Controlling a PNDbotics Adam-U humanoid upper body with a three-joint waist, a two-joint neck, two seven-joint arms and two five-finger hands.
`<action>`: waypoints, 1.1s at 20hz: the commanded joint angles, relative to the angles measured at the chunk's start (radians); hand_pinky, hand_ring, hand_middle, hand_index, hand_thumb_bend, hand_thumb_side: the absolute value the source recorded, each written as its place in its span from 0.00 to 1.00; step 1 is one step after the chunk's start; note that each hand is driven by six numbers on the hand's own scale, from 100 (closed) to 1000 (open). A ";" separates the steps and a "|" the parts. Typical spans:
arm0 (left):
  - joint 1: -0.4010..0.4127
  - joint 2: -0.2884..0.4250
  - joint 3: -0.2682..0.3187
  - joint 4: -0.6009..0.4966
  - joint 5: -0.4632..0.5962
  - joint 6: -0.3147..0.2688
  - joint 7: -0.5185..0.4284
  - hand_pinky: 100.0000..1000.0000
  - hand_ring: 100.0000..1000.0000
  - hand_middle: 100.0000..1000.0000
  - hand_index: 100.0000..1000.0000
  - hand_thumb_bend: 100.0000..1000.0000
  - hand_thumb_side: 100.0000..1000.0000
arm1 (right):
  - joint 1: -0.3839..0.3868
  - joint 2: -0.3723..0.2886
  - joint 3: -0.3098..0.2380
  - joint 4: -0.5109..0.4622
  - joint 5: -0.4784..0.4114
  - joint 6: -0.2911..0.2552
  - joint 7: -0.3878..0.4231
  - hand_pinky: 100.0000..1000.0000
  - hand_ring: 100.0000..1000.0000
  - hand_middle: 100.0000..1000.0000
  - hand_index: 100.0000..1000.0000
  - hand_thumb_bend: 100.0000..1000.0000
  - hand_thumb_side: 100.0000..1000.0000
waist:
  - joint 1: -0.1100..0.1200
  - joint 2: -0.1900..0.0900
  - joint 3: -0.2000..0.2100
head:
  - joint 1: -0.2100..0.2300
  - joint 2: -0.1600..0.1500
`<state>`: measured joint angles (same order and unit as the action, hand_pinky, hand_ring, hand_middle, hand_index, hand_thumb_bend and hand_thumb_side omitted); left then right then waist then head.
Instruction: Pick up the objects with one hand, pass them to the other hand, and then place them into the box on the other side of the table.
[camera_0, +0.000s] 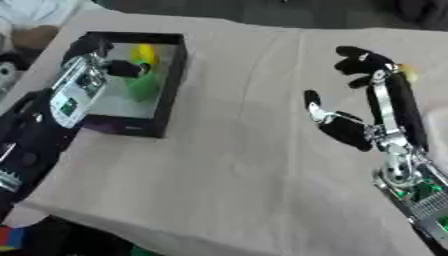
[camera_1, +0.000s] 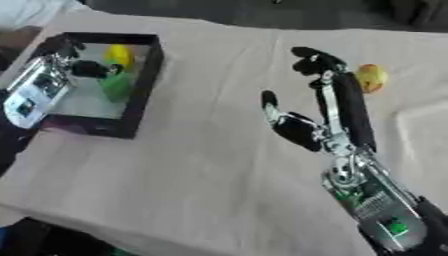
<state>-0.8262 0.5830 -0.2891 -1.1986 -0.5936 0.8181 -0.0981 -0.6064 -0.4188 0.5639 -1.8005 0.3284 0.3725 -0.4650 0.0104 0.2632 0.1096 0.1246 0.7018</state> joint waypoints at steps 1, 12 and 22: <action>-0.007 0.041 0.029 -0.064 0.017 0.002 0.032 0.78 0.77 0.66 0.77 0.09 0.31 | -0.007 -0.021 -0.019 -0.025 -0.006 0.003 -0.008 0.59 0.69 0.59 0.80 0.28 0.05 | 0.001 -0.020 0.000 | -0.025 0.003; 0.105 0.052 0.062 -0.429 0.428 -0.281 0.437 0.62 0.69 0.64 0.73 0.00 0.63 | -0.018 -0.169 -0.192 -0.120 -0.235 0.115 0.237 0.62 0.71 0.64 0.78 0.16 0.16 | -0.010 -0.014 -0.002 | -0.127 -0.015; 0.172 -0.029 0.060 -0.591 0.559 -0.502 0.502 0.60 0.69 0.65 0.76 0.00 0.67 | -0.066 -0.345 -0.275 -0.022 -0.336 0.062 0.462 0.66 0.76 0.70 0.81 0.18 0.14 | -0.015 0.018 0.010 | -0.184 -0.056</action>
<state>-0.6448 0.5486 -0.2407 -1.7592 -0.0456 0.3374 0.3993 -0.6552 -0.7202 0.3078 -1.8292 -0.0034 0.4473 -0.0229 -0.0044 0.2982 0.1189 -0.0503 0.6636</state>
